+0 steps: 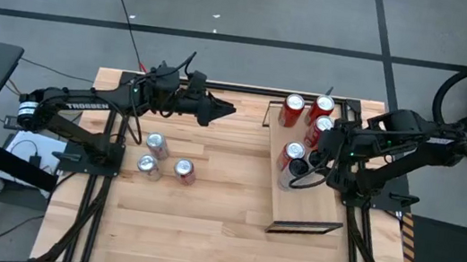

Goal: Place canned beverage on shelf
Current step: Adjust the white pink soda can on the shelf

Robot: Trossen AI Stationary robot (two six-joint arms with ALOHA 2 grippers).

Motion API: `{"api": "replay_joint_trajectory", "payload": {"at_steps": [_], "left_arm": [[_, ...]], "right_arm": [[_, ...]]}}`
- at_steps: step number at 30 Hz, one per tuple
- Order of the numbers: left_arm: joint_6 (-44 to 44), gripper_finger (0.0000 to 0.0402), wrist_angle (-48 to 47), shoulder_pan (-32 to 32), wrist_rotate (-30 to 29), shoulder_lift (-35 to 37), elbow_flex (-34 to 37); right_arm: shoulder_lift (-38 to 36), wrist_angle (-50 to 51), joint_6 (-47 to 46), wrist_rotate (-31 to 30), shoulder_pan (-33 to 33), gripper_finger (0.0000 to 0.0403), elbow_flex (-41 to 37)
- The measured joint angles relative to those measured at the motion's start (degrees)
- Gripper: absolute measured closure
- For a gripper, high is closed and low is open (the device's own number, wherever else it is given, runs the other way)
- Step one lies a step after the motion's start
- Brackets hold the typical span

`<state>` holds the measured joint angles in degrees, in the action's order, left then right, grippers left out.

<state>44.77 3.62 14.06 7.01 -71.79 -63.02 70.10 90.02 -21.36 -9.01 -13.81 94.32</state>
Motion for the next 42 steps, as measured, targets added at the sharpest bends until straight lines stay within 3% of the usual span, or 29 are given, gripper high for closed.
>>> {"api": "replay_joint_trajectory", "payload": {"at_steps": [42], "left_arm": [[0.15, 0.0184, 0.0, 0.01, -0.02, -0.03, -0.02]], "right_arm": [[3.85, -0.02, 0.77, -0.66, -0.11, 0.0056, -1.29]]}}
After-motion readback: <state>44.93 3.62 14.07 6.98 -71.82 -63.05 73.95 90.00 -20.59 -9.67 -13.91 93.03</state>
